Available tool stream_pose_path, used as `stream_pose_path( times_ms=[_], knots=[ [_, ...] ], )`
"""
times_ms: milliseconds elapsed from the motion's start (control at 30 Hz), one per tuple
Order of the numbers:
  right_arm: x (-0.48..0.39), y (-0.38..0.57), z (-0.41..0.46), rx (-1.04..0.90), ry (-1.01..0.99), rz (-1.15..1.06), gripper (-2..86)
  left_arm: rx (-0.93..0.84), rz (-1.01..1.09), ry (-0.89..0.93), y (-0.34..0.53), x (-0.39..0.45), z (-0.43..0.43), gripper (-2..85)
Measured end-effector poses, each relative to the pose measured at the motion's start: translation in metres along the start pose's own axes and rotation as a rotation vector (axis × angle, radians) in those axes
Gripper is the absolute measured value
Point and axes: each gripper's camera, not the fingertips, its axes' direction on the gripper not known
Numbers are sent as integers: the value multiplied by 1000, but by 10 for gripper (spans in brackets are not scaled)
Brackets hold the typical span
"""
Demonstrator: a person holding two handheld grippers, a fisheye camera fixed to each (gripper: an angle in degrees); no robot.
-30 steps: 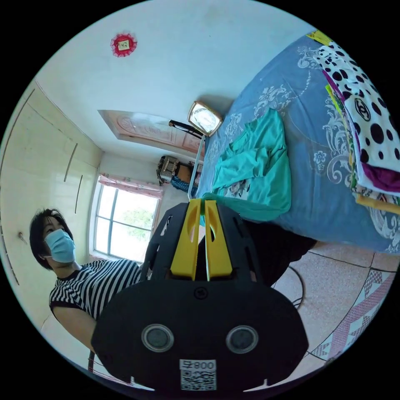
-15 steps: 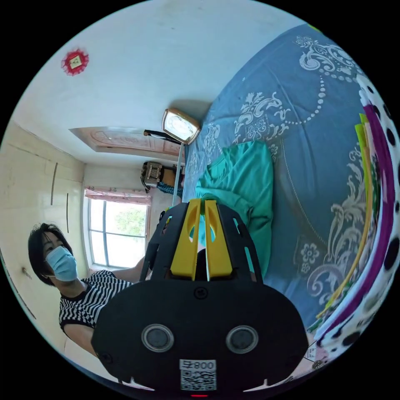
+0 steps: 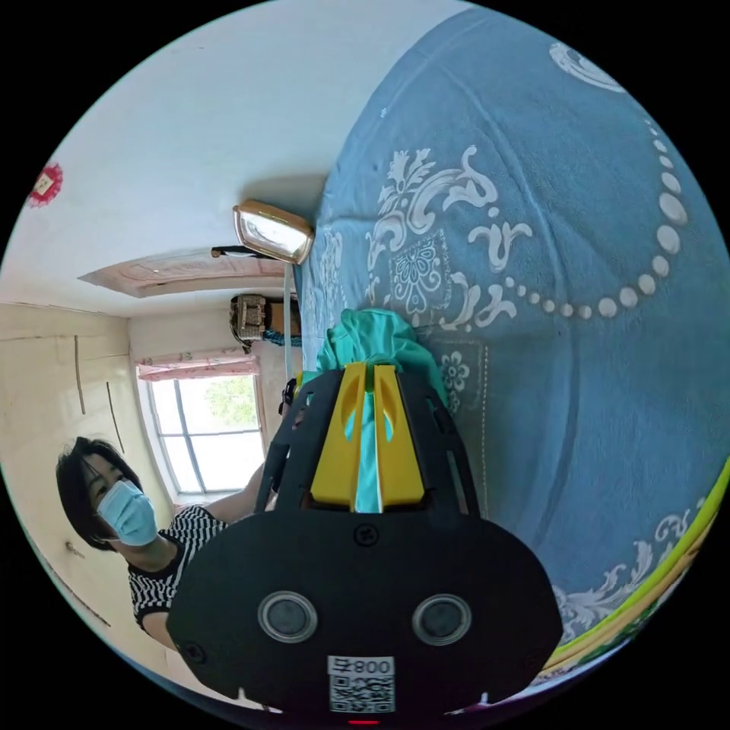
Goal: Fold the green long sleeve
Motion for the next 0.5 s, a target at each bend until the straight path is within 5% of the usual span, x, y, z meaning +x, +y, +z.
stream_pose_path(
  times_ms=[500],
  knots=[
    [27,-40,30,12,-17,-50,15,15,52,-44,-66,-51,67,26]
  ],
)
